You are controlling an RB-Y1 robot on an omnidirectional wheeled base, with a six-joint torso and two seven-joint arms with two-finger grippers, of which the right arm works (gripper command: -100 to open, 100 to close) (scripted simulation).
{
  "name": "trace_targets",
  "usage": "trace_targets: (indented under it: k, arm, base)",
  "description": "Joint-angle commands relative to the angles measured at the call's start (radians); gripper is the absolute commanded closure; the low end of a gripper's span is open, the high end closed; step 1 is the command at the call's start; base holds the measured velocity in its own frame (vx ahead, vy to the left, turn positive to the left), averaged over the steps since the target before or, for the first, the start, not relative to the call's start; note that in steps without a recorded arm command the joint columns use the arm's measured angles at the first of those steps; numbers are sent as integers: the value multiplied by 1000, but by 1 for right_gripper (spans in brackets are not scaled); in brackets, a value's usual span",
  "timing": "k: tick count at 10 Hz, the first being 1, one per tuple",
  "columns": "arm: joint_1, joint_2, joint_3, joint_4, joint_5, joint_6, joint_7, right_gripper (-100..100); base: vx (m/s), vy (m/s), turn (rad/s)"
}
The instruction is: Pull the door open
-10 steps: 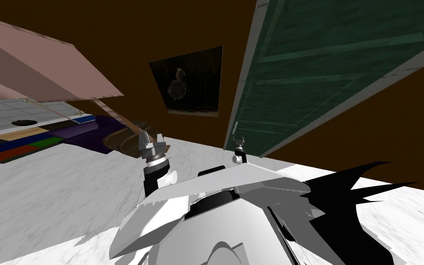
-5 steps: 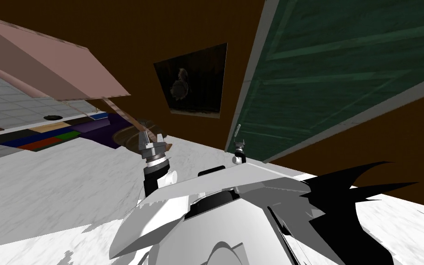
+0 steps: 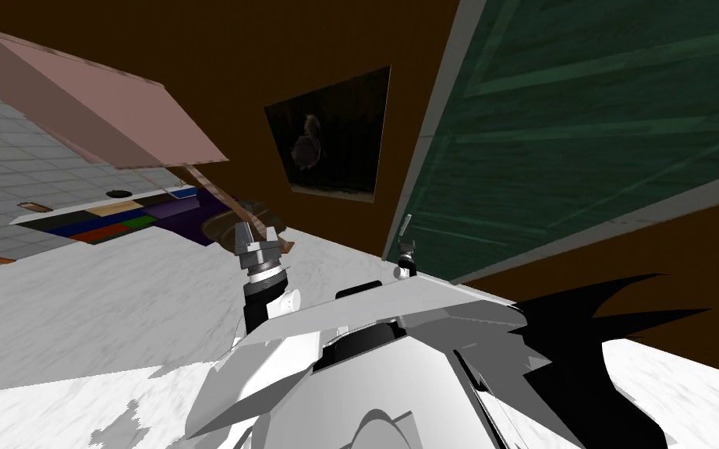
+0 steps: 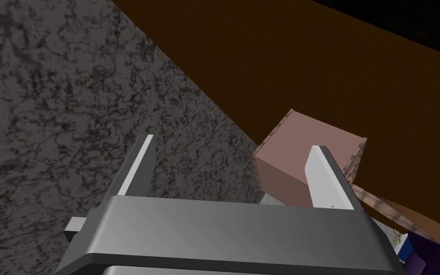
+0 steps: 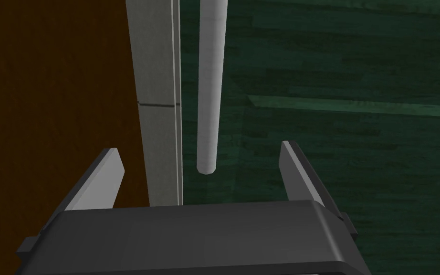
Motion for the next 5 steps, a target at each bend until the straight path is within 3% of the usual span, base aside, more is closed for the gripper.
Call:
trace_targets:
  k: [1,5]
  arm:
    - [-11,2,-5,28,-15,-4,-22,-100]
    - [-29,7,-14,96,-47,-20,-77,-100]
  base:
    - [57,-69,71]
    - [48,-67,91]
